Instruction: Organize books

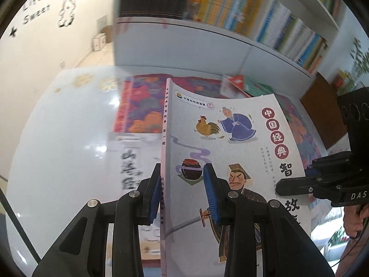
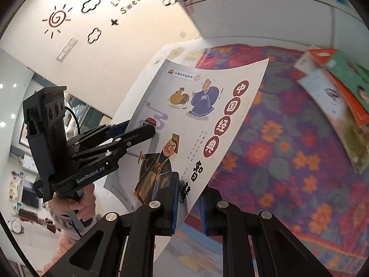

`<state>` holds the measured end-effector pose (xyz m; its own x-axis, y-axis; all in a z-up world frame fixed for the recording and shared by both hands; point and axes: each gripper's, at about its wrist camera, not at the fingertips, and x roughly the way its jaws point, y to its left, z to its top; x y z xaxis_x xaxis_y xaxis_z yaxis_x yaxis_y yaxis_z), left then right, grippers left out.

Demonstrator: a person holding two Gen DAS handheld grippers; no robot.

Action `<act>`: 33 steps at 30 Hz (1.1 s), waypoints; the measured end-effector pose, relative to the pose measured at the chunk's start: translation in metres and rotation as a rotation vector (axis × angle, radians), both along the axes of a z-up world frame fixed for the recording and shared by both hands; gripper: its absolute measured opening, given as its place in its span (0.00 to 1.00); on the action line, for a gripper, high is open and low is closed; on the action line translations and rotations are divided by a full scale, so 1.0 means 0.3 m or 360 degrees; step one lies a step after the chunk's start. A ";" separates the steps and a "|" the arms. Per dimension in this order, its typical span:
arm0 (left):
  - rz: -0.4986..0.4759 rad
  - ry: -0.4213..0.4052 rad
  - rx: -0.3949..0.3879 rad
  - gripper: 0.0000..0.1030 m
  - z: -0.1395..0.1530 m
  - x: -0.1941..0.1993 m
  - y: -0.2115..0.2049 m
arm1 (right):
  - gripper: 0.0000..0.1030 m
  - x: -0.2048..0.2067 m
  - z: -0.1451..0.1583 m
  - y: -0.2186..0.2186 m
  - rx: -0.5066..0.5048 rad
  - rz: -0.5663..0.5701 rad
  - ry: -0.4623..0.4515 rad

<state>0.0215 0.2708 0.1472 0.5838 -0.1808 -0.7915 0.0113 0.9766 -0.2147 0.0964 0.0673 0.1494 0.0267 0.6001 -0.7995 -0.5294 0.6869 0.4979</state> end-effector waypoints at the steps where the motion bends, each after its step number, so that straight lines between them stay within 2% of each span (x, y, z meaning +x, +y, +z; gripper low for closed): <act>1: 0.0024 0.0004 -0.0005 0.31 -0.009 -0.006 0.026 | 0.14 0.002 -0.005 0.019 0.0003 0.0013 0.0003; 5: 0.0093 0.0032 -0.0004 0.31 -0.067 -0.015 0.109 | 0.14 0.012 -0.052 0.121 0.0016 0.0081 0.0014; 8: 0.0130 0.0070 -0.0047 0.31 -0.122 -0.017 0.164 | 0.14 0.015 -0.097 0.181 0.0019 0.0103 0.0021; 11: 0.0137 0.0088 -0.0058 0.31 -0.173 -0.013 0.194 | 0.14 0.010 -0.129 0.225 0.0014 0.0131 -0.0022; 16: 0.0143 0.0064 -0.0085 0.31 -0.246 0.010 0.231 | 0.14 0.022 -0.196 0.264 0.0016 0.0123 -0.0033; 20: 0.0162 0.0128 -0.0154 0.31 -0.308 0.031 0.258 | 0.14 0.038 -0.249 0.271 0.0012 0.0100 -0.0013; 23: 0.0157 0.0111 -0.0126 0.31 -0.312 0.036 0.255 | 0.15 0.052 -0.273 0.260 0.0024 0.0072 0.0011; 28: 0.0138 0.0108 -0.0075 0.31 -0.315 0.044 0.242 | 0.16 0.040 -0.294 0.231 0.0000 0.0039 -0.0056; 33: 0.0129 0.0117 -0.0058 0.31 -0.313 0.046 0.239 | 0.17 0.035 -0.335 0.197 0.0028 -0.0005 0.0025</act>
